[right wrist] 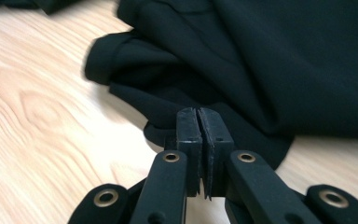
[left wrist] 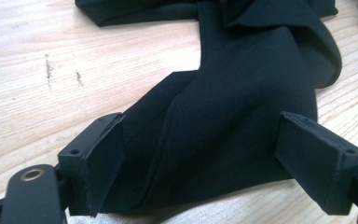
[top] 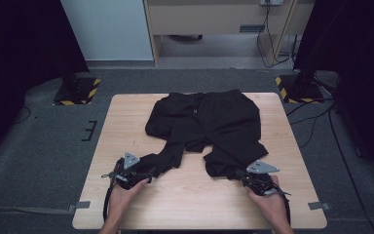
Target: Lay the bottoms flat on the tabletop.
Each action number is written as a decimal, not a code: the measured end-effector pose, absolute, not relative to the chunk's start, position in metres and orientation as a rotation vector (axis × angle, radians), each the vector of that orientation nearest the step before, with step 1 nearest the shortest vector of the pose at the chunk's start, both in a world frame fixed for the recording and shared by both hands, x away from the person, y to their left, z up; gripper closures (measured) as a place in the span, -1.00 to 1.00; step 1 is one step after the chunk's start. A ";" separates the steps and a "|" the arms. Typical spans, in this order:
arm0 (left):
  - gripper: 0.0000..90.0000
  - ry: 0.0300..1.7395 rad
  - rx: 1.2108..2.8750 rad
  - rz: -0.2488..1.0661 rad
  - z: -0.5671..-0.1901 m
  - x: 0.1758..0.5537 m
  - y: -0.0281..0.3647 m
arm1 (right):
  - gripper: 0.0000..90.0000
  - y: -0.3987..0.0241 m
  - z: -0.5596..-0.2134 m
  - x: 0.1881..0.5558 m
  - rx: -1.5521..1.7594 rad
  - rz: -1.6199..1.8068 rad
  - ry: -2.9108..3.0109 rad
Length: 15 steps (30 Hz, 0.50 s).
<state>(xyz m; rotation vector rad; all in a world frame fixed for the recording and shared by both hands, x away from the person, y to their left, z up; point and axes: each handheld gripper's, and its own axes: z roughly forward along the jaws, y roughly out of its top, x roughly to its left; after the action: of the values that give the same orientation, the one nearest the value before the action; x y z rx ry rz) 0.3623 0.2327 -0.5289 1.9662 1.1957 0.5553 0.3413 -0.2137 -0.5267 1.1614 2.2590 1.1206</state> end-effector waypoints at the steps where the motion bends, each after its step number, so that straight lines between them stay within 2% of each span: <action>1: -0.66 1.197 1.974 0.551 -0.530 0.363 0.233 | 0.94 -0.219 -0.526 0.339 1.177 1.119 2.254; 4: -0.59 1.188 1.994 0.542 -0.532 0.362 0.233 | 0.88 -0.234 -0.523 0.335 1.206 1.104 2.226; 8: -0.40 1.193 2.013 0.535 -0.534 0.361 0.233 | 0.41 -0.248 -0.519 0.327 1.220 1.105 2.182; 11: -0.25 1.211 2.019 0.533 -0.534 0.360 0.233 | 0.13 -0.251 -0.517 0.321 1.222 1.151 2.166; 14: 0.14 1.199 2.030 0.533 -0.532 0.358 0.233 | -0.14 -0.249 -0.513 0.321 1.235 1.190 2.125; 15: 0.36 1.197 2.043 0.548 -0.530 0.357 0.234 | -0.19 -0.248 -0.512 0.321 1.237 1.201 2.112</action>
<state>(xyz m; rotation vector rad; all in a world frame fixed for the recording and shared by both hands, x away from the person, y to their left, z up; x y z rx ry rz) 0.3567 0.2336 -0.5300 2.0430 1.1974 0.5481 0.3214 -0.2485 -0.5120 1.2372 2.1122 1.2007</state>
